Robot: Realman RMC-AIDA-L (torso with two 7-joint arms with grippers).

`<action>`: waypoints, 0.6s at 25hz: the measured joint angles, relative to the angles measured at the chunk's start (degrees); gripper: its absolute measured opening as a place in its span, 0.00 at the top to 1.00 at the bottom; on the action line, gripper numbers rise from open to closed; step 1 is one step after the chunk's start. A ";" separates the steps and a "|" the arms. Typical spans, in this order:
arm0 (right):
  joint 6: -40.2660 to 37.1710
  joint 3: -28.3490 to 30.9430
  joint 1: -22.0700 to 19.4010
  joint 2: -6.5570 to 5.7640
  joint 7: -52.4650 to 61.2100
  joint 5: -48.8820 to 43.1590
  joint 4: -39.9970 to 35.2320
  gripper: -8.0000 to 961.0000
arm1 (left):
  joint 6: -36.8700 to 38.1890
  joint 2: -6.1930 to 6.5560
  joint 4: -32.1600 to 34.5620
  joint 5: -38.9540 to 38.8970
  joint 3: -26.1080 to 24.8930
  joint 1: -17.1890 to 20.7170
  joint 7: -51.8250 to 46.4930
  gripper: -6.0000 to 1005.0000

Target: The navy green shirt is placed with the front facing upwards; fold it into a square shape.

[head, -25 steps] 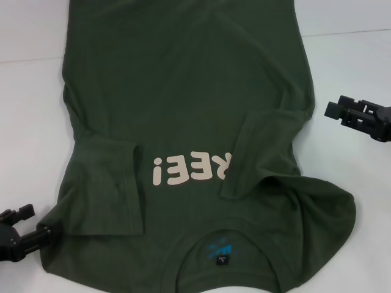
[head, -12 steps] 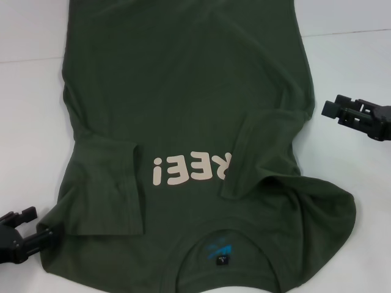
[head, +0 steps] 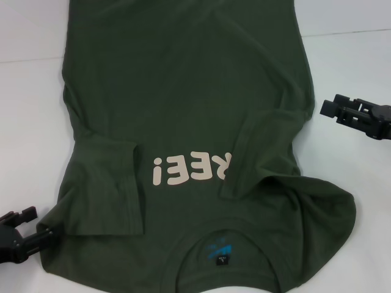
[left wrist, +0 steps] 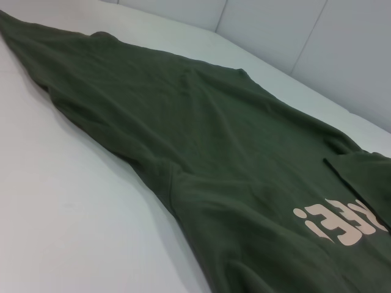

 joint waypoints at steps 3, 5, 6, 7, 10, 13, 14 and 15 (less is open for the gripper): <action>0.00 -0.05 0.04 0.00 -0.01 0.00 0.00 0.30 | -0.17 0.00 -0.04 0.05 0.05 -0.06 0.00 0.16; 0.00 -0.04 0.11 0.00 -0.01 0.00 -0.01 0.30 | -0.23 0.00 -0.08 0.06 0.22 -0.10 0.03 0.16; 0.00 -0.04 0.14 0.00 -0.01 0.00 -0.01 0.30 | -0.25 0.00 -0.08 0.06 0.23 -0.12 0.09 0.16; 0.00 -0.04 0.18 -0.01 -0.01 0.00 -0.01 0.30 | -0.27 0.00 -0.08 0.06 0.15 -0.13 0.17 0.16; 0.06 -0.04 0.20 -0.10 0.01 0.00 -0.02 0.30 | -0.34 -0.01 -0.08 -0.08 -0.35 -0.15 0.40 0.17; 0.21 -0.05 0.20 -0.10 0.00 0.00 -0.02 0.30 | -0.21 0.10 -0.08 0.61 -0.38 -0.45 0.38 0.17; 0.42 -0.13 0.20 -0.10 -0.01 0.00 -0.02 0.30 | -0.23 0.10 -0.09 0.91 -0.36 -0.52 0.38 0.20; 0.55 -0.22 0.20 -0.10 -0.01 0.00 -0.02 0.30 | -0.31 0.09 -0.09 1.23 -0.37 -0.62 0.36 0.24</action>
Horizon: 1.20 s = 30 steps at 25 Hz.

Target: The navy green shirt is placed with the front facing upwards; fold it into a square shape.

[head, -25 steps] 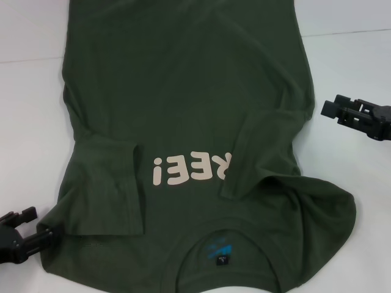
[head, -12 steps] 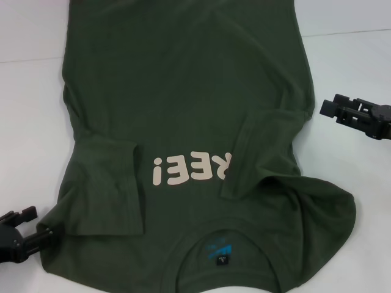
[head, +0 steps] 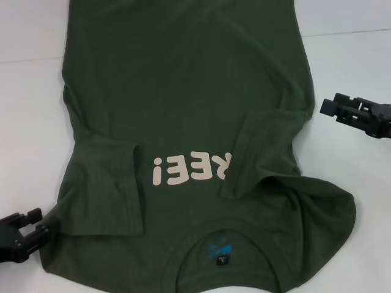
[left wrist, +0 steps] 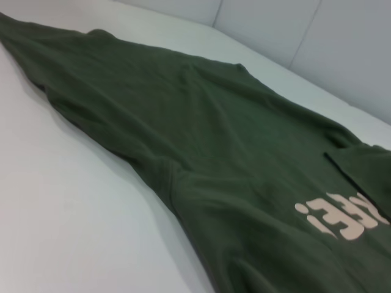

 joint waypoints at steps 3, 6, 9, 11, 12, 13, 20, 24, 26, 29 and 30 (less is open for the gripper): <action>0.17 -0.15 0.00 0.01 -0.01 0.00 0.04 0.30 | -0.23 -0.07 0.00 0.60 -0.27 -0.32 -0.17 0.35; 0.20 -0.23 0.00 0.01 -0.01 0.00 0.06 0.30 | -0.23 -0.08 -0.05 0.60 -0.37 -0.38 -0.23 0.49; 0.21 -0.25 0.00 0.01 0.00 0.00 0.08 0.30 | -0.25 -0.05 -0.08 0.60 -0.43 -0.44 -0.26 0.62; 0.23 -0.25 0.01 0.04 0.01 0.00 0.09 0.30 | -0.46 -0.04 -0.09 0.59 -0.61 -0.53 -0.29 0.69; 0.25 -0.26 0.03 0.07 0.01 0.00 0.09 0.30 | -0.65 -0.05 -0.08 0.59 -0.78 -0.58 -0.31 0.72; 0.27 -0.26 0.06 0.09 0.01 0.00 0.09 0.30 | -0.80 -0.07 -0.08 0.59 -0.85 -0.64 -0.33 0.75; 0.34 -0.25 0.25 0.10 0.04 0.00 0.09 0.30 | -0.79 -0.08 -0.01 0.59 -0.75 -0.74 -0.36 0.99; 0.61 -0.26 0.37 0.10 0.01 0.00 0.09 0.30 | -0.70 0.00 -0.07 0.70 -0.66 -0.82 -0.33 0.99; 0.86 -0.30 0.41 0.10 -0.03 0.00 0.20 0.30 | -0.73 0.00 -0.08 0.81 -0.87 -0.83 -0.32 0.99; 0.90 -0.38 0.47 0.09 -0.12 0.00 0.55 0.30 | -0.51 -0.03 -0.09 0.84 -1.09 -0.66 -0.29 0.99; 0.90 -0.44 0.47 0.07 -0.12 0.00 0.60 0.30 | -0.42 -0.04 -0.09 0.84 -1.13 -0.58 -0.28 0.99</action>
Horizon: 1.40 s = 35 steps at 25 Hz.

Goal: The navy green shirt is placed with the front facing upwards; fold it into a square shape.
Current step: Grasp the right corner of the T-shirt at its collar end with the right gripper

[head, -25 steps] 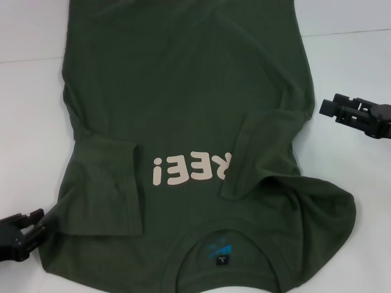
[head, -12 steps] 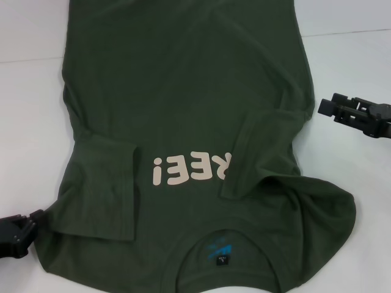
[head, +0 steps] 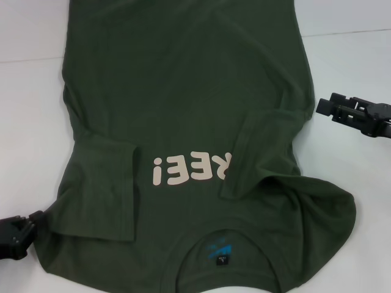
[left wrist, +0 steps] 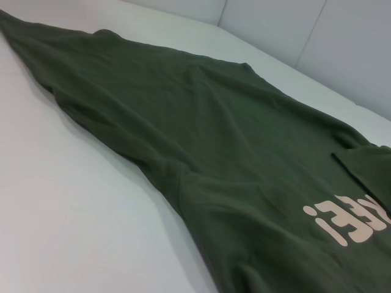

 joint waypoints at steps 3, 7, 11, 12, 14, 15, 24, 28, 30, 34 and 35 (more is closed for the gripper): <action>0.00 -0.16 -0.07 -0.05 -0.01 0.00 0.02 0.30 | 0.66 -0.02 0.03 0.01 -0.05 0.33 -0.01 0.99; 0.01 -1.13 -0.40 -0.22 0.30 0.00 0.03 0.30 | 2.90 0.27 0.27 0.07 -0.07 0.85 -0.03 0.99; -0.58 -1.45 -0.78 -0.41 0.46 0.00 0.03 0.30 | 4.21 0.39 0.12 0.10 -0.27 1.52 -0.25 0.99; -0.88 -1.47 -0.95 -0.55 0.58 -0.02 0.03 0.30 | 4.25 0.41 0.10 0.14 -0.35 1.67 -0.38 0.99; -1.53 -1.49 -1.26 -0.87 1.16 -0.26 0.03 0.30 | 4.27 0.46 0.09 0.25 -0.77 1.78 -0.50 0.99; -1.94 -1.49 -1.41 -1.10 1.65 -0.56 0.02 0.30 | 4.28 0.47 0.09 0.33 -1.14 1.81 -0.53 0.99; -3.21 -1.49 -1.86 -3.18 9.80 -7.45 -0.11 0.30 | 4.55 0.77 -0.01 0.60 -1.73 1.60 -0.76 0.99; -2.88 -1.46 -1.92 -3.96 14.08 -9.65 -0.46 0.30 | 4.56 0.76 -0.02 1.12 -1.75 1.29 -0.78 0.99; -2.20 -1.46 -1.91 -4.63 16.78 -10.77 -0.12 0.30 | 4.56 0.76 -0.06 1.22 -1.80 1.17 -0.78 0.99; -1.60 -1.48 -1.40 -5.57 21.57 -13.78 0.54 0.30 | 4.23 0.74 -0.09 1.25 -1.63 0.81 -0.78 0.99; -1.36 -1.48 -1.24 -5.70 22.74 -14.48 0.64 0.30 | 4.19 0.74 -0.09 1.25 -1.60 0.74 -0.78 0.99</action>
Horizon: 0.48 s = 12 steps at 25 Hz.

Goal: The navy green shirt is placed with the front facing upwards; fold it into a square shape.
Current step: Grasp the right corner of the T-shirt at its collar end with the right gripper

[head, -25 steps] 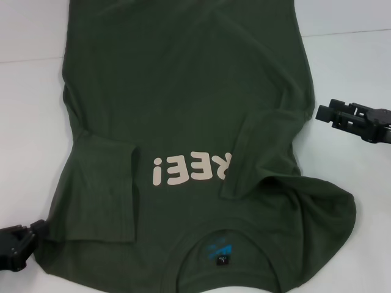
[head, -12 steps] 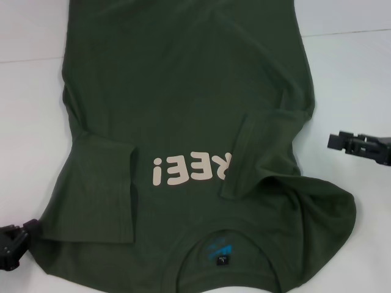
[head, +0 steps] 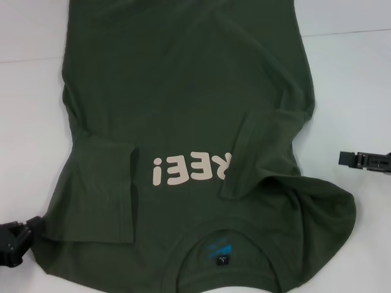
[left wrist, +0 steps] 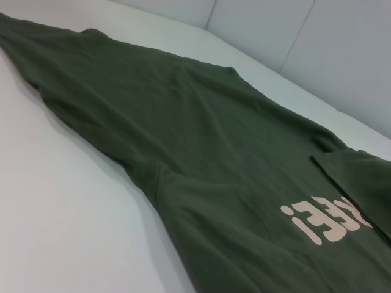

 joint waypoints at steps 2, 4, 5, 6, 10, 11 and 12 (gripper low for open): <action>0.44 -0.01 0.34 -0.25 2.35 -1.62 0.17 0.30 | -0.07 0.00 0.00 0.00 0.08 -0.18 0.00 0.99; 0.44 -0.01 0.53 -0.40 4.01 -2.64 0.25 0.30 | -0.13 0.00 0.00 0.00 0.08 -0.27 0.00 0.99; 0.41 -0.01 0.57 -0.44 4.67 -2.95 0.26 0.30 | -0.21 0.00 0.01 0.00 0.01 -0.31 0.00 0.99; 0.35 -0.01 0.58 -0.48 5.35 -3.14 0.27 0.30 | -0.31 0.00 0.01 0.00 -0.07 -0.33 0.02 0.99; 0.07 -0.02 0.60 -0.62 7.85 -3.41 1.62 0.30 | -0.67 0.08 0.01 0.00 -0.20 -0.37 0.04 0.99; 0.14 -0.01 0.60 -0.77 8.34 -3.41 2.49 0.30 | -0.69 0.13 0.01 0.00 -0.23 -0.39 0.06 0.99; 0.47 -0.01 0.60 -0.90 8.80 -3.42 3.21 0.30 | -0.77 0.18 0.01 0.00 -0.25 -0.42 0.12 0.99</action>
